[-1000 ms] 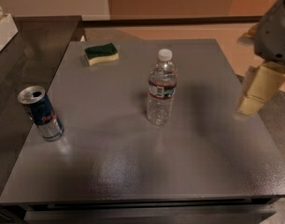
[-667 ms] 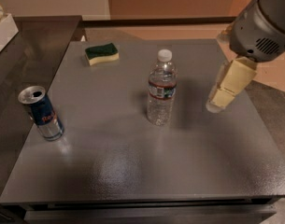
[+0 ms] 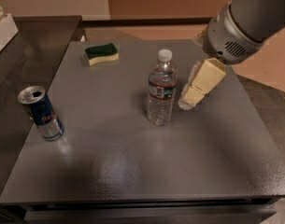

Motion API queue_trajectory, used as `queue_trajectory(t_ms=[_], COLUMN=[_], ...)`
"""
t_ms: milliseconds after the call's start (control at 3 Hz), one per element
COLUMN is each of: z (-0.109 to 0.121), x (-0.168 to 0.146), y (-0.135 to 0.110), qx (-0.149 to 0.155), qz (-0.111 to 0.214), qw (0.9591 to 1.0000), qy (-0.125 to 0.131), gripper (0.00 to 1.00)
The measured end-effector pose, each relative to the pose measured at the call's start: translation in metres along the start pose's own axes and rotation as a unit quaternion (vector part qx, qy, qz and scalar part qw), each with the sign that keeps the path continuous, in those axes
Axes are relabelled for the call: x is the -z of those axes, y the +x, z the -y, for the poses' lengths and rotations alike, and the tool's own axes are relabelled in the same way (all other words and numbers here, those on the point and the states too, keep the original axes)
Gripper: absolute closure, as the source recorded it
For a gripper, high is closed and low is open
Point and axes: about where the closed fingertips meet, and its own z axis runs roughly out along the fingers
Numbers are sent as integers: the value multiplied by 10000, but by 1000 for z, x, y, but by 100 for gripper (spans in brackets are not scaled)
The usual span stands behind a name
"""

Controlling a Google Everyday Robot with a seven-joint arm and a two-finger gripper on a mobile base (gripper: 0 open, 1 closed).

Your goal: Move water bottle near sponge

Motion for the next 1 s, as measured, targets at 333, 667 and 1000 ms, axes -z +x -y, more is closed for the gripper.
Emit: queue_trajectory(t_ms=[333, 667, 1000], z=[-5, -13, -17], x=[-13, -22, -30], y=[-11, -22, -28], qx=[-17, 41, 29], qz=[211, 368, 501], qw=[9997, 9990, 9982], qy=[-94, -243, -319], gripper=[0, 0, 0])
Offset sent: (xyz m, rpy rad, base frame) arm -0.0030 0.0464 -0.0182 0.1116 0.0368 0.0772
